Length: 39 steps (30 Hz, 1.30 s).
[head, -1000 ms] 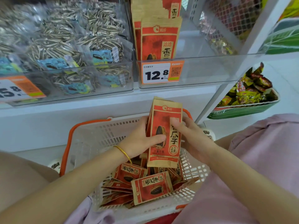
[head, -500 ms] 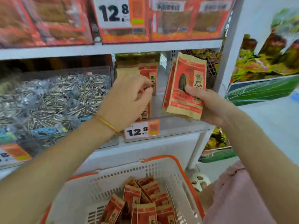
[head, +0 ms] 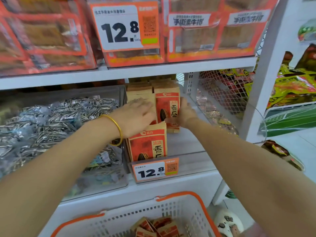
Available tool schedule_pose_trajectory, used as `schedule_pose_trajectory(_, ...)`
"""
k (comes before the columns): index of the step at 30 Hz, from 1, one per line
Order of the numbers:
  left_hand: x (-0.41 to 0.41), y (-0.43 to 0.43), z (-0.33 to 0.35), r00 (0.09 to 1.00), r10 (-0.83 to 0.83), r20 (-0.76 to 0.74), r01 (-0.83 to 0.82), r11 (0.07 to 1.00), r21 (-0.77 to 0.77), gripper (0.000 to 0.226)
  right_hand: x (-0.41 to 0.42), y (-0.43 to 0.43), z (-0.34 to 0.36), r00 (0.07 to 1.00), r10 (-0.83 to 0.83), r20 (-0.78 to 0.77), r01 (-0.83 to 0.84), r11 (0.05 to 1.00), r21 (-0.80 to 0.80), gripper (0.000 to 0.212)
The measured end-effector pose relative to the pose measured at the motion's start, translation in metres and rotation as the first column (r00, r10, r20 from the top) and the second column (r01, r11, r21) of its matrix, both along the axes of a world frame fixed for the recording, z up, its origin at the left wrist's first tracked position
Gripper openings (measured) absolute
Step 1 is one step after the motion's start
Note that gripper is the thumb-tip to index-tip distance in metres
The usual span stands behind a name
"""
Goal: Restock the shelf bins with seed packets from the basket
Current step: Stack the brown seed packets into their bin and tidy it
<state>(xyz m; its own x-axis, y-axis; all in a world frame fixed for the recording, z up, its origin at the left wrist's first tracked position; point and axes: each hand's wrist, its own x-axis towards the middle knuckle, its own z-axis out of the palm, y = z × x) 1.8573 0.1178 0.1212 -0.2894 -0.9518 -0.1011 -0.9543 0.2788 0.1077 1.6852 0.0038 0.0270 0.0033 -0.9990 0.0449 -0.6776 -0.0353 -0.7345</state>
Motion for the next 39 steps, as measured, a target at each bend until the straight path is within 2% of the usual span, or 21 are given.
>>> schedule_pose_trajectory(1,0.002,-0.002,-0.001,1.000,0.003,0.004,-0.003,1.000,0.007,0.055,0.000,-0.001,0.001,0.999,-0.034,0.001,0.034,0.998,0.044,0.089)
schedule_pose_trajectory(4,0.003,-0.004,-0.003,1.000,0.005,0.005,-0.005,1.000,0.023,0.057,0.009,-0.003,0.003,0.977,-0.050,0.206,0.035,0.996,0.077,0.087)
schedule_pose_trajectory(7,0.004,-0.005,-0.003,1.000,0.016,0.011,-0.016,0.999,0.036,0.063,0.019,0.001,0.003,0.960,-0.044,0.277,0.014,0.994,0.110,0.091)
schedule_pose_trajectory(11,0.004,-0.004,-0.002,1.000,0.023,0.014,-0.024,0.999,0.036,0.058,0.017,0.011,0.006,0.955,-0.023,0.297,-0.038,0.980,0.198,0.093)
schedule_pose_trajectory(15,0.002,-0.002,0.000,1.000,0.023,0.007,-0.023,0.999,0.025,0.057,0.012,0.014,0.011,0.946,-0.037,0.321,-0.038,0.974,0.224,0.107)
schedule_pose_trajectory(21,-0.001,0.003,0.003,1.000,-0.002,-0.027,0.001,0.999,-0.039,0.054,0.007,0.040,0.030,0.939,0.002,0.345,-0.057,0.987,0.149,0.103)
schedule_pose_trajectory(23,-0.002,0.014,0.007,0.993,-0.030,-0.116,0.016,0.992,-0.125,0.056,0.001,0.064,0.044,0.935,0.039,0.352,-0.066,0.996,0.066,0.099)
schedule_pose_trajectory(26,0.001,0.054,0.013,0.921,-0.211,-0.326,0.057,0.904,-0.425,0.065,-0.023,0.132,0.065,0.918,0.083,0.389,-0.046,0.994,-0.103,0.080)
schedule_pose_trajectory(28,0.007,0.093,0.006,0.857,-0.326,-0.400,0.037,0.812,-0.582,0.051,-0.041,0.190,0.070,0.895,0.130,0.426,-0.035,0.974,-0.222,0.056)
schedule_pose_trajectory(30,0.013,0.133,-0.021,0.819,-0.388,-0.424,0.039,0.773,-0.633,0.039,-0.047,0.235,0.059,0.878,0.200,0.434,-0.110,0.968,-0.224,0.040)
schedule_pose_trajectory(32,0.020,0.162,-0.063,0.823,-0.375,-0.427,0.078,0.819,-0.569,0.033,-0.038,0.257,0.027,0.903,0.260,0.341,-0.246,0.966,-0.084,0.033)
schedule_pose_trajectory(34,0.029,0.176,-0.112,0.874,-0.320,-0.367,0.155,0.897,-0.414,0.030,-0.018,0.257,-0.020,0.920,0.368,0.135,-0.385,0.913,0.135,0.028)
schedule_pose_trajectory(35,0.035,0.178,-0.136,0.894,-0.298,-0.333,0.196,0.931,-0.307,0.030,-0.008,0.251,-0.046,0.899,0.438,0.033,-0.431,0.866,0.253,0.027)
schedule_pose_trajectory(37,0.048,0.176,-0.174,0.926,-0.240,-0.292,0.229,0.971,-0.073,0.033,0.008,0.237,-0.101,0.798,0.592,-0.110,-0.489,0.744,0.456,0.024)
schedule_pose_trajectory(39,0.058,0.170,-0.199,0.952,-0.179,-0.247,0.202,0.977,0.071,0.043,0.018,0.237,-0.140,0.718,0.681,-0.143,-0.490,0.641,0.591,0.007)
